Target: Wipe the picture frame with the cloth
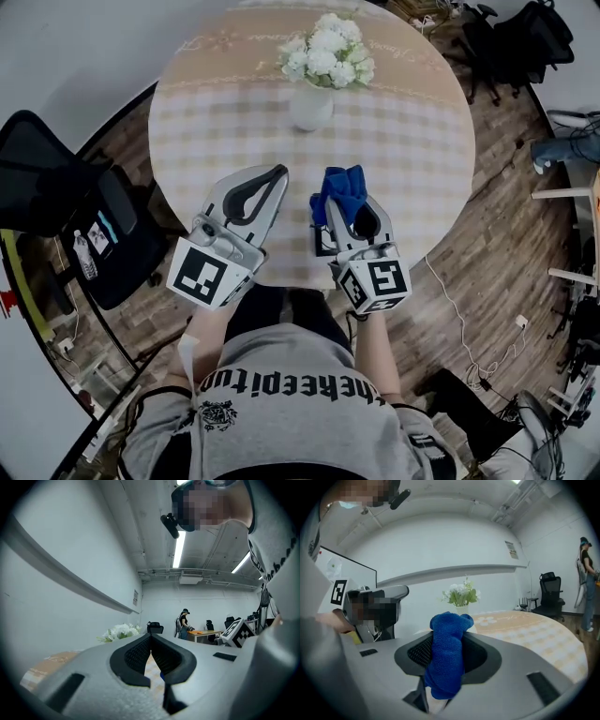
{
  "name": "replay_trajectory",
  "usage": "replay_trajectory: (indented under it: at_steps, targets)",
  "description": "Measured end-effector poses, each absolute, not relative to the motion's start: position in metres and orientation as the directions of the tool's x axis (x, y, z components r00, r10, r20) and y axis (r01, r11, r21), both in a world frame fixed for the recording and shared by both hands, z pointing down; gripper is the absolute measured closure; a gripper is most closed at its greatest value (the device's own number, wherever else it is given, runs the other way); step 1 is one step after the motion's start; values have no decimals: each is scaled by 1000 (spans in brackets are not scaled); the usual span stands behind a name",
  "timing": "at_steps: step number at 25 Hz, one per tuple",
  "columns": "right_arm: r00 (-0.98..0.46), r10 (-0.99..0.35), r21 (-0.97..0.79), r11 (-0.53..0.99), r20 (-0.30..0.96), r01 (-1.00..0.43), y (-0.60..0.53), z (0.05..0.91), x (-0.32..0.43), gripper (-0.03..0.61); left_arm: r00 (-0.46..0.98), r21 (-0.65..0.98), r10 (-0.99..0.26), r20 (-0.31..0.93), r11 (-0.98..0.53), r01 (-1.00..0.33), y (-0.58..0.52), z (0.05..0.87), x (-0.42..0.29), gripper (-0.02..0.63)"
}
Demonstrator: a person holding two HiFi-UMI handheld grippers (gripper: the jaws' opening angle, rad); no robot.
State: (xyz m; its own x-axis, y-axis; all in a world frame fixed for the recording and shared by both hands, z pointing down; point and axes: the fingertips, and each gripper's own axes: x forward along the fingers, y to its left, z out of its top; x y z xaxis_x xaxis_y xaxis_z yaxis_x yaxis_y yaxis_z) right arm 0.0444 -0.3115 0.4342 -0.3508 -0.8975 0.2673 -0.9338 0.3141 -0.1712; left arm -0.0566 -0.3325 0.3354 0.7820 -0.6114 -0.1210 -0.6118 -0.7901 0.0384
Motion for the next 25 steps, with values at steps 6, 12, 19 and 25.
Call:
replay_trajectory:
  at_steps: [6,12,19,25]
  targets:
    - [-333,-870,-213,270,364,-939,-313,481,48,430,797,87,-598,-83,-801,-592,-348,359,-55,597]
    - [-327,-825,-232,243,461,-942,-308,522,51,430,796,142,-605,-35,-791,-595,-354,378,-56,597]
    - [-319,-715,-180,265,622,-947,-312,572,45,425,773,142,-634,-25,-768,-625,-360,386,-67,597]
    - [-263,-616,-85,303,742,-949,-316,607,38,430,754,115,-655,-45,-753,-647,-363,385,-74,597]
